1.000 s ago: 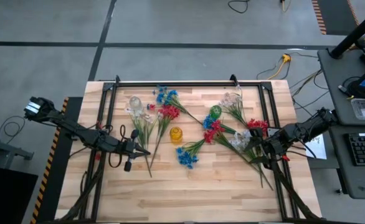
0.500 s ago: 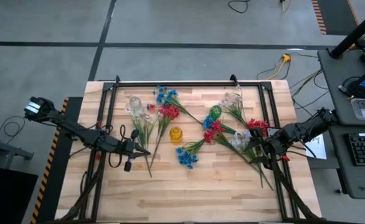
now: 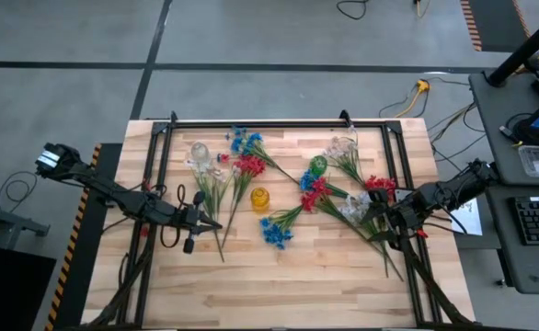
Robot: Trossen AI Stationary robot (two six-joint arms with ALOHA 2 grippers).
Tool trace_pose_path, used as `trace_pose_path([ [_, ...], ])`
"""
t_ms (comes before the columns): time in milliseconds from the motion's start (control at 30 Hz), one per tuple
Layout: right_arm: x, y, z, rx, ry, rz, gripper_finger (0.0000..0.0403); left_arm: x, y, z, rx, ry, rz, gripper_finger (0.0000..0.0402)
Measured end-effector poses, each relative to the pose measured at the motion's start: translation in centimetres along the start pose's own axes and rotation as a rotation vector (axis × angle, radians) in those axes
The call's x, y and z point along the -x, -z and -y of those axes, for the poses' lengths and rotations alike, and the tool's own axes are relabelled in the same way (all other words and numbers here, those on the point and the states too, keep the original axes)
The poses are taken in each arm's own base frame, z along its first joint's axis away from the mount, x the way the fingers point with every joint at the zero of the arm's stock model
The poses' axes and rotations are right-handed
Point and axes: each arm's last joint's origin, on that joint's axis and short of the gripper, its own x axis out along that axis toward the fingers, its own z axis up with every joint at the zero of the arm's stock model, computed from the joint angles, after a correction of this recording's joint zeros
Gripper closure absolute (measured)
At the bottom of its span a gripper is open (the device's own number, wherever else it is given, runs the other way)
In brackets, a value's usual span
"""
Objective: Sort flowers into vase by color
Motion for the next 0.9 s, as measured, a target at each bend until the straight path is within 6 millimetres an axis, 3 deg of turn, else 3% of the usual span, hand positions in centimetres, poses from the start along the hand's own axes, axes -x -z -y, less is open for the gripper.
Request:
trace_pose_path([
  [733,0.0,0.0,0.0,0.001,0.000,0.000,0.0158,0.0,-0.5,0.0,0.015,-0.006,0.051,0.0402],
  [800,0.0,0.0,0.0,-0.001,0.000,0.000,0.0158,0.1,-0.9,0.1,0.084,0.004,0.095,0.0402],
  [900,0.0,-0.5,0.2,-0.040,0.022,0.052,0.0158,0.2,-2.0,0.1,0.357,0.050,0.203,0.0402],
])
